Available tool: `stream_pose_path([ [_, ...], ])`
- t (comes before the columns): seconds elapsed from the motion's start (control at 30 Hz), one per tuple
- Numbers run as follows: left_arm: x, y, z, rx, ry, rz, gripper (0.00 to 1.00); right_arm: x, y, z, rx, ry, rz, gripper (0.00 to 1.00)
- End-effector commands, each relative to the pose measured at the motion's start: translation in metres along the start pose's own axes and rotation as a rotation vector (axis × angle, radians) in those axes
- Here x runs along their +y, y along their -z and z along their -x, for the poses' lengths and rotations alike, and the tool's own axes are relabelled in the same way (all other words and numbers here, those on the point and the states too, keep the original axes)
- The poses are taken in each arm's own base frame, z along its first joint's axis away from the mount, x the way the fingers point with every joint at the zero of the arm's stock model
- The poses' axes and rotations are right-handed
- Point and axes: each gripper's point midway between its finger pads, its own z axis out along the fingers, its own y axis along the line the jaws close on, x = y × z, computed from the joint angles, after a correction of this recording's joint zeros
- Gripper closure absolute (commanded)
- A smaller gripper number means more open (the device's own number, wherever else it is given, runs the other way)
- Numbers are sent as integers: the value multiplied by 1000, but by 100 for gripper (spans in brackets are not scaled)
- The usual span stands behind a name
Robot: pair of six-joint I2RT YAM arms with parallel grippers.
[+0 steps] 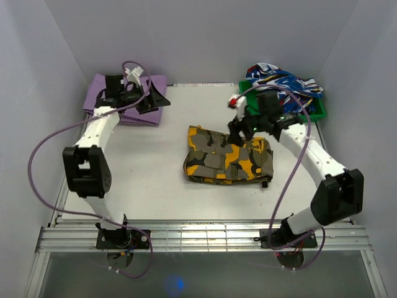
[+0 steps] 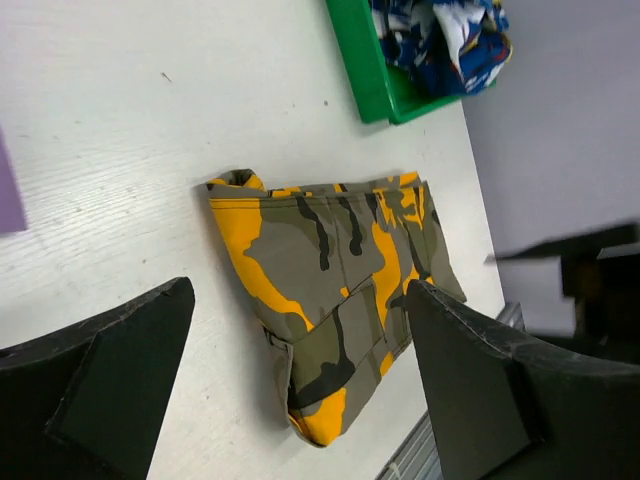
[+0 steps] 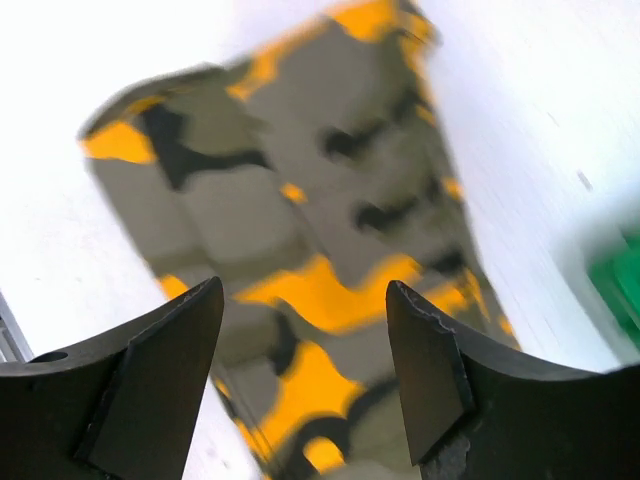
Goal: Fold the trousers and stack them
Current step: Fold the trousers, then neatly place the folded trousers to the corner
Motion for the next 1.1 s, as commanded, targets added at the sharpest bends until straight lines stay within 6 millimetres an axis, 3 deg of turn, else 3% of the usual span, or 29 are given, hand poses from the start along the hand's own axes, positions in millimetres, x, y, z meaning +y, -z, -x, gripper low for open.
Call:
stream_pose_path([
  [0.0, -3, 40, 3, -100, 51, 147, 2, 39, -40, -11, 68, 117, -94, 28],
  [0.03, -4, 47, 2, -114, 40, 161, 2, 52, -48, -14, 71, 135, -89, 28],
  [0.07, -7, 58, -4, -136, 46, 181, 2, 80, -60, -12, 75, 157, -57, 27],
  [0.13, -2, 70, -13, -143, 95, 218, 2, 94, -77, -21, 101, 193, -80, 27],
  [0.17, -1, 74, -18, -139, 110, 227, 2, 114, -87, -23, 107, 212, -52, 27],
  [0.2, 6, 86, -25, -133, 150, 200, 2, 118, -99, -32, 143, 216, -58, 27],
  [0.27, 3, 88, -42, -82, 217, 126, 2, 135, -113, -33, 161, 233, -30, 28],
  [0.4, 15, 87, -87, 36, 354, 87, 2, 137, -139, -51, 223, 244, -74, 28],
  [0.5, 21, 91, -85, -40, 322, 142, 2, 140, -150, -70, 261, 276, -89, 28],
  [0.63, 31, 95, -87, -99, 317, 202, 2, 146, -156, -102, 318, 301, -70, 29],
  [0.73, 33, 94, -94, -83, 344, 207, 2, 144, -154, -107, 317, 314, -102, 27],
  [1.0, 22, 99, -113, -73, 346, 169, 2, 130, -124, -53, 209, 369, -202, 25],
  [1.07, 20, 100, -115, -72, 341, 162, 2, 133, -118, -57, 223, 374, -186, 27],
])
